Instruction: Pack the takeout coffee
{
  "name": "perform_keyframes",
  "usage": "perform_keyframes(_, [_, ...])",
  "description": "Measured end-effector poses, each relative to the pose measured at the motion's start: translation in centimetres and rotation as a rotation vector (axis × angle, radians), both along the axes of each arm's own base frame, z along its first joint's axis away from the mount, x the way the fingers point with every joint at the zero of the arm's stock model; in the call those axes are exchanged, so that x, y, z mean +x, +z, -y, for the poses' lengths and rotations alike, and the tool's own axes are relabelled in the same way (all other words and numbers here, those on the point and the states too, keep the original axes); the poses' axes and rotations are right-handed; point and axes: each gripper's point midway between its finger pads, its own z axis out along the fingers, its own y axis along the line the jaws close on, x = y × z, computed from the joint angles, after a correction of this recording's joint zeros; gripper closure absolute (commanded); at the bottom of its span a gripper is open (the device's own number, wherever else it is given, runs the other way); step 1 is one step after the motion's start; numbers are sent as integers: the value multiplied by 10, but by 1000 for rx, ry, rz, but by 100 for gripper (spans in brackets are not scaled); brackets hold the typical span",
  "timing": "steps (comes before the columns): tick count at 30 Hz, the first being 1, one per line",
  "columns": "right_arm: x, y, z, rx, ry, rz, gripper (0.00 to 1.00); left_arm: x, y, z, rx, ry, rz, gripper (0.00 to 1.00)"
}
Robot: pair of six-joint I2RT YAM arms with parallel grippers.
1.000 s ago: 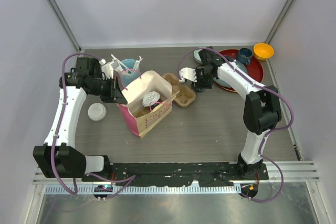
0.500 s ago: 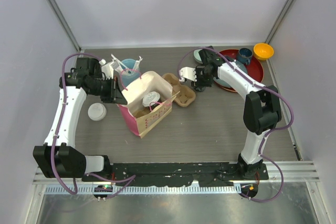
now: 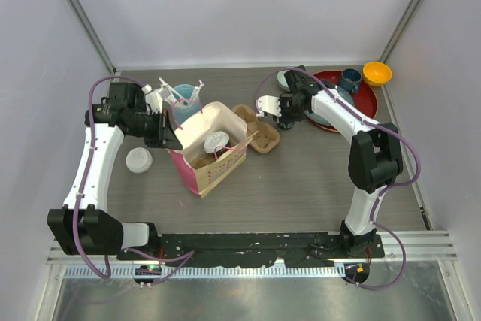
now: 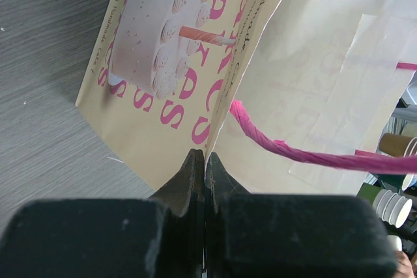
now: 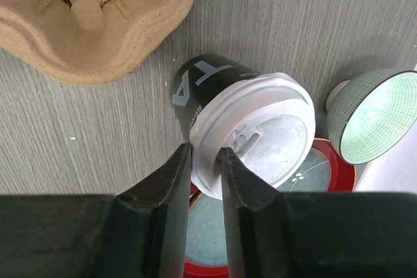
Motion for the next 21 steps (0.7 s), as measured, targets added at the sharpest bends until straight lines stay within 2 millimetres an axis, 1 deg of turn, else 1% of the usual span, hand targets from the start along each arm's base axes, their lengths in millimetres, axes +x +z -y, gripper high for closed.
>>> perform_keyframes(2, [0, -1, 0, 0, 0, 0, 94, 0, 0, 0, -1, 0, -1, 100])
perform_keyframes(3, [-1, -2, 0, -1, 0, -2, 99, 0, 0, 0, -1, 0, -1, 100])
perform_keyframes(12, [-5, -2, -1, 7, -9, 2, 99, -2, 0, 1, -6, -5, -5, 100])
perform_keyframes(15, [-6, 1, 0, 15, -32, 5, 99, -2, 1, 1, -5, -7, -3, 100])
perform_keyframes(21, [-9, 16, 2, 38, -80, 23, 99, -1, 1, 0, -2, -15, 5, 100])
